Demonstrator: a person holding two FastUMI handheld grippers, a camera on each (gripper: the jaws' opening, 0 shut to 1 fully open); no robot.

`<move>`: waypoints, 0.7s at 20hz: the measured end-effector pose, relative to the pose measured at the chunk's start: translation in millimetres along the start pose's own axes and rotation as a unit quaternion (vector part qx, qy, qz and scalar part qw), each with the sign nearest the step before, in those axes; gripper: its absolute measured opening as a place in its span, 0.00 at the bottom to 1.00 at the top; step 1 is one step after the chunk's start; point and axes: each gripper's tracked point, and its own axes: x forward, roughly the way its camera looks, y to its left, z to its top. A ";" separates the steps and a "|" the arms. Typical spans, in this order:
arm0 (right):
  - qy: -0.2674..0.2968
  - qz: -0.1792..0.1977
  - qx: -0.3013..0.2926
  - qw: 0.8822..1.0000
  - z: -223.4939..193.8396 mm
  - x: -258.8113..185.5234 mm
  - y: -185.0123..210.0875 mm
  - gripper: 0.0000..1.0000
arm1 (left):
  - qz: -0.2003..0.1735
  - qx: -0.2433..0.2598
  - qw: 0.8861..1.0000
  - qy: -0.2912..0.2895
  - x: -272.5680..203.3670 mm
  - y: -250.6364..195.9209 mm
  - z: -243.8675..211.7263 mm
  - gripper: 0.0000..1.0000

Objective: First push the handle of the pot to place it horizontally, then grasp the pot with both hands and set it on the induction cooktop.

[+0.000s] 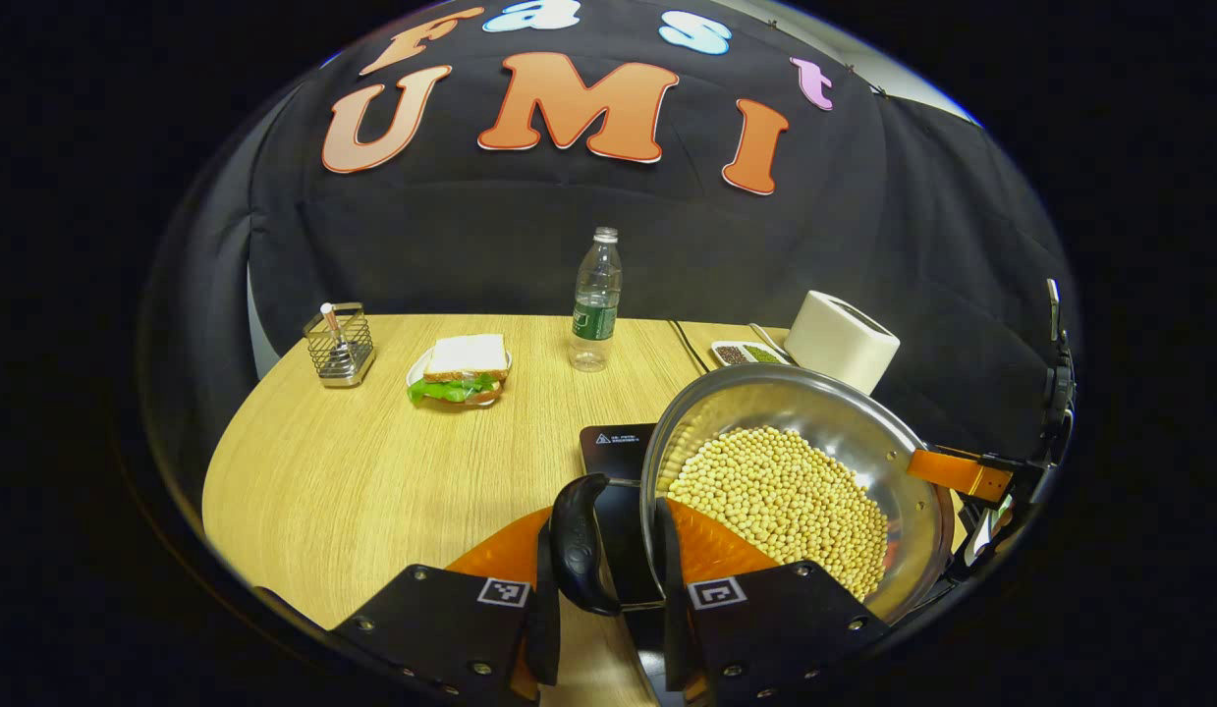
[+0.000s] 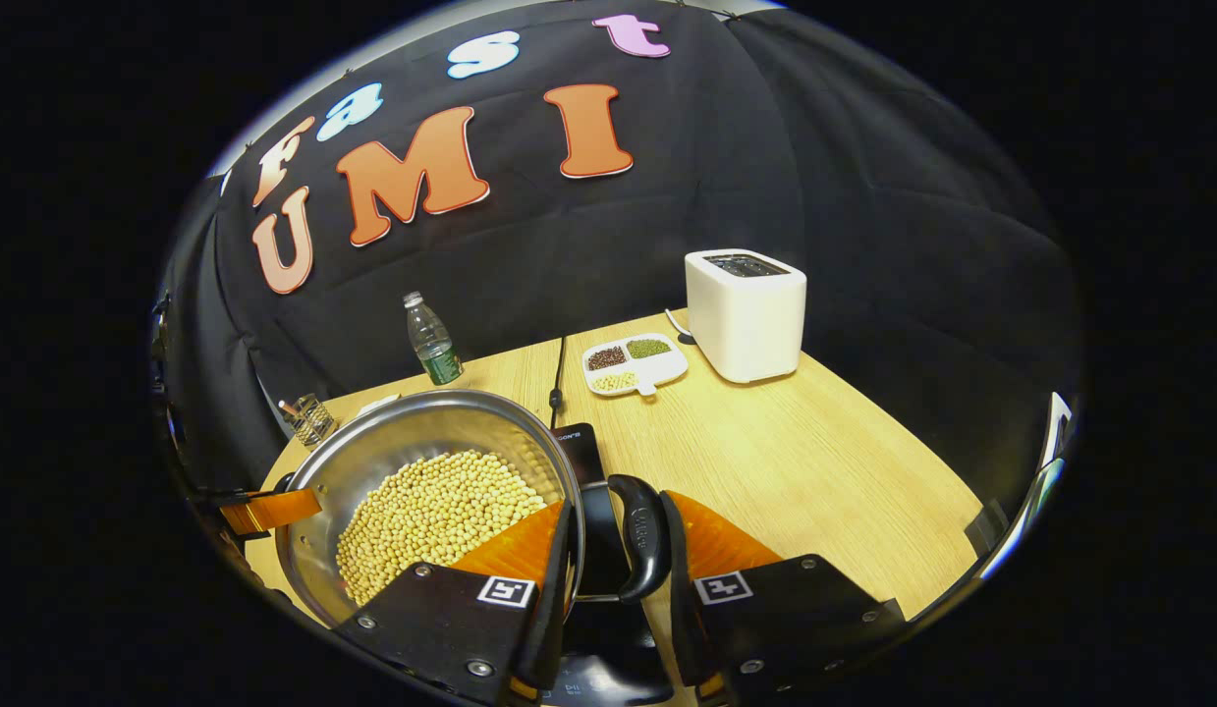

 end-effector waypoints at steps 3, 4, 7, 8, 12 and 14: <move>0.005 0.001 -0.002 1.000 -2.3 2.3 0.8 0.45 | 0.003 -0.008 1.000 0.003 -0.3 1.1 -3.4 0.43; 0.008 0.001 -0.001 1.000 -3.9 3.7 1.8 0.45 | 0.004 -0.009 1.000 0.004 0.1 2.1 -4.8 0.43; 0.019 0.002 -0.002 1.000 -11.4 6.7 3.6 0.46 | 0.006 -0.017 1.000 0.009 4.3 4.1 -8.9 0.43; 0.026 0.001 -0.001 1.000 -14.0 6.4 3.9 0.47 | 0.007 -0.016 1.000 0.012 5.5 5.4 -11.3 0.43; -0.005 -0.001 0.010 1.000 10.7 -4.6 1.8 0.58 | 0.009 -0.015 1.000 0.012 1.4 6.7 -14.1 0.50; -0.037 -0.009 -0.008 0.999 35.8 -19.8 -3.4 0.62 | 0.022 0.017 0.999 -0.027 -12.8 7.5 8.2 0.54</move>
